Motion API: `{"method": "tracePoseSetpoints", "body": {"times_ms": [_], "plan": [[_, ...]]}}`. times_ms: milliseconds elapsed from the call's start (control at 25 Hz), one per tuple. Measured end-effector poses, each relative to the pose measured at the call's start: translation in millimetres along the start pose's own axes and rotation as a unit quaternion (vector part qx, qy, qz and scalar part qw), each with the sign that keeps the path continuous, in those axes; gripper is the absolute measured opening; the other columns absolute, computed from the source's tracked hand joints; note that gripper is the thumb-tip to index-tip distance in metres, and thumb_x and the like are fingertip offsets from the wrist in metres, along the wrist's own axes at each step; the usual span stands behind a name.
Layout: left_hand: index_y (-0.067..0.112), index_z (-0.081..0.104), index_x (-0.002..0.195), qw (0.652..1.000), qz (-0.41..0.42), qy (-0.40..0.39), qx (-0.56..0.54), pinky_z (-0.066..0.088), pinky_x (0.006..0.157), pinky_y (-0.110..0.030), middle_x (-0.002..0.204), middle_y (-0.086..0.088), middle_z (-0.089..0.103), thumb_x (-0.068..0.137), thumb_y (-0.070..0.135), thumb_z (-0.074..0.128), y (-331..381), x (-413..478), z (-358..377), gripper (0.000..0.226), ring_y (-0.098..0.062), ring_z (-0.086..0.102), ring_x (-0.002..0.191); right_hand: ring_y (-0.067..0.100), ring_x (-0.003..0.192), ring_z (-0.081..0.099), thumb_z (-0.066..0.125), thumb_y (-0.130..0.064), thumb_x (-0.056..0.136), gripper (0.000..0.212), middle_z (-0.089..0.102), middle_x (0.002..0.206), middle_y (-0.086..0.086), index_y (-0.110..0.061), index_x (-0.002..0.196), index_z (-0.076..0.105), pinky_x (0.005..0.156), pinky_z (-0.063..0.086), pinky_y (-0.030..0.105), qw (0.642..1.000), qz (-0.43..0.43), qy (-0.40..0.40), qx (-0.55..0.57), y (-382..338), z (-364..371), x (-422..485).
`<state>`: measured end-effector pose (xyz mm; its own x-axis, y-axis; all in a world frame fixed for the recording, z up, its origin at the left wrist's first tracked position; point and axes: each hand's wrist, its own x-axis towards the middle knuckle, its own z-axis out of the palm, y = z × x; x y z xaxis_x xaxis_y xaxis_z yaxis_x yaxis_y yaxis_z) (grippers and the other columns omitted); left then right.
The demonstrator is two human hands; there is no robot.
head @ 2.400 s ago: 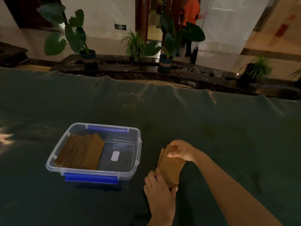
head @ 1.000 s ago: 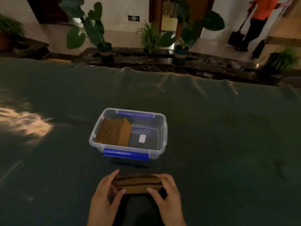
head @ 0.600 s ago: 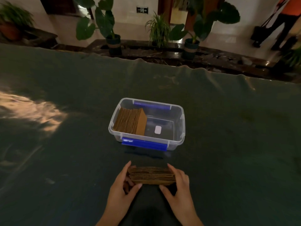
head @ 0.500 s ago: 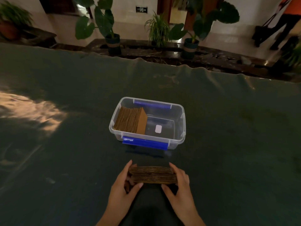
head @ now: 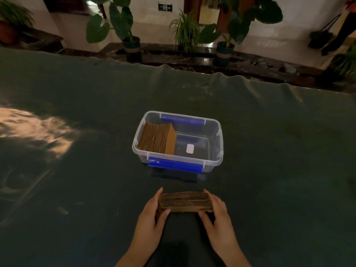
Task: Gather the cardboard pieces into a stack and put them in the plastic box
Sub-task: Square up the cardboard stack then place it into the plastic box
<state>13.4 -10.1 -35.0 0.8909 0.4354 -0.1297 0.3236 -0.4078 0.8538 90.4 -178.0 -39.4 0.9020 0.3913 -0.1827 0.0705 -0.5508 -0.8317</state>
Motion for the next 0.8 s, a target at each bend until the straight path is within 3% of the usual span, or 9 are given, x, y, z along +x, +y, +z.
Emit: {"method": "tracePoseSetpoints", "body": {"times_ms": [120, 200, 360, 480, 600, 720, 800], "plan": [[0.026, 0.028, 0.137, 1.0, 0.01, -0.009, 0.018, 0.031, 0.097, -0.015, 0.121, 0.015, 0.046, 0.088, 0.017, 0.054, -0.5, 1.7, 0.0, 0.056, 0.001, 0.045, 0.113, -0.01, 0.108, 0.042, 0.051, -0.009, 0.091, 0.06, 0.033, 0.127, -0.006, -0.025, 0.141, 0.022, 0.102, 0.03, 0.016, 0.999, 0.004, -0.04, -0.003, -3.9, -1.7, 2.9], [0.026, 0.029, 0.137, 0.999, 0.016, -0.015, 0.029, 0.032, 0.099, -0.017, 0.121, 0.015, 0.045, 0.088, 0.019, 0.053, -1.7, 2.5, -1.2, 0.055, 0.0, 0.045, 0.114, -0.011, 0.11, 0.039, 0.046, -0.01, 0.093, 0.06, 0.032, 0.13, -0.006, -0.025, 0.143, 0.017, 0.1, 0.027, 0.016, 0.998, 0.006, -0.06, -0.01, -4.9, -4.0, 3.5], [0.03, 0.04, 0.128, 0.999, 0.033, -0.011, 0.033, 0.037, 0.101, -0.022, 0.119, 0.017, 0.05, 0.087, 0.018, 0.056, -3.3, 3.6, -3.6, 0.046, 0.001, 0.049, 0.111, -0.002, 0.115, 0.041, 0.053, -0.013, 0.09, 0.056, 0.043, 0.117, -0.016, -0.032, 0.137, 0.029, 0.102, 0.031, 0.018, 0.997, -0.031, -0.056, -0.043, -1.0, -14.8, 5.1], [0.041, 0.046, 0.11, 0.997, 0.067, -0.004, 0.04, 0.038, 0.094, -0.009, 0.109, 0.023, 0.053, 0.084, 0.016, 0.06, -4.0, 4.9, -6.6, 0.039, 0.007, 0.051, 0.105, -0.002, 0.11, 0.045, 0.064, -0.017, 0.083, 0.048, 0.046, 0.107, -0.029, -0.037, 0.124, 0.048, 0.097, 0.037, 0.017, 0.995, -0.062, -0.025, -0.074, 2.1, -24.2, 9.1], [0.035, 0.053, 0.107, 0.995, 0.08, -0.008, 0.061, 0.034, 0.089, 0.001, 0.108, 0.018, 0.051, 0.083, 0.017, 0.062, -8.1, 8.0, -9.4, 0.031, 0.008, 0.047, 0.106, -0.001, 0.102, 0.049, 0.068, -0.018, 0.08, 0.036, 0.052, 0.103, -0.023, -0.032, 0.112, 0.061, 0.088, 0.042, 0.014, 0.99, -0.084, -0.019, -0.109, 3.5, -29.0, 14.3], [0.029, 0.059, 0.107, 0.992, 0.096, -0.006, 0.083, 0.035, 0.084, 0.002, 0.103, 0.016, 0.048, 0.08, 0.018, 0.065, -13.0, 11.8, -12.9, 0.03, 0.007, 0.047, 0.101, 0.002, 0.092, 0.06, 0.067, -0.017, 0.081, 0.031, 0.059, 0.094, -0.019, -0.032, 0.108, 0.064, 0.084, 0.049, 0.014, 0.991, -0.079, -0.04, -0.101, -0.1, -31.5, 18.0], [0.035, 0.06, 0.102, 0.99, 0.108, -0.004, 0.094, 0.04, 0.077, -0.001, 0.096, 0.02, 0.046, 0.076, 0.018, 0.071, -14.1, 12.9, -17.4, 0.033, 0.003, 0.05, 0.092, -0.005, 0.093, 0.06, 0.068, -0.014, 0.08, 0.037, 0.063, 0.089, -0.02, -0.044, 0.101, 0.061, 0.082, 0.048, 0.008, 0.992, -0.069, -0.058, -0.082, -5.0, -34.6, 17.7]]}}
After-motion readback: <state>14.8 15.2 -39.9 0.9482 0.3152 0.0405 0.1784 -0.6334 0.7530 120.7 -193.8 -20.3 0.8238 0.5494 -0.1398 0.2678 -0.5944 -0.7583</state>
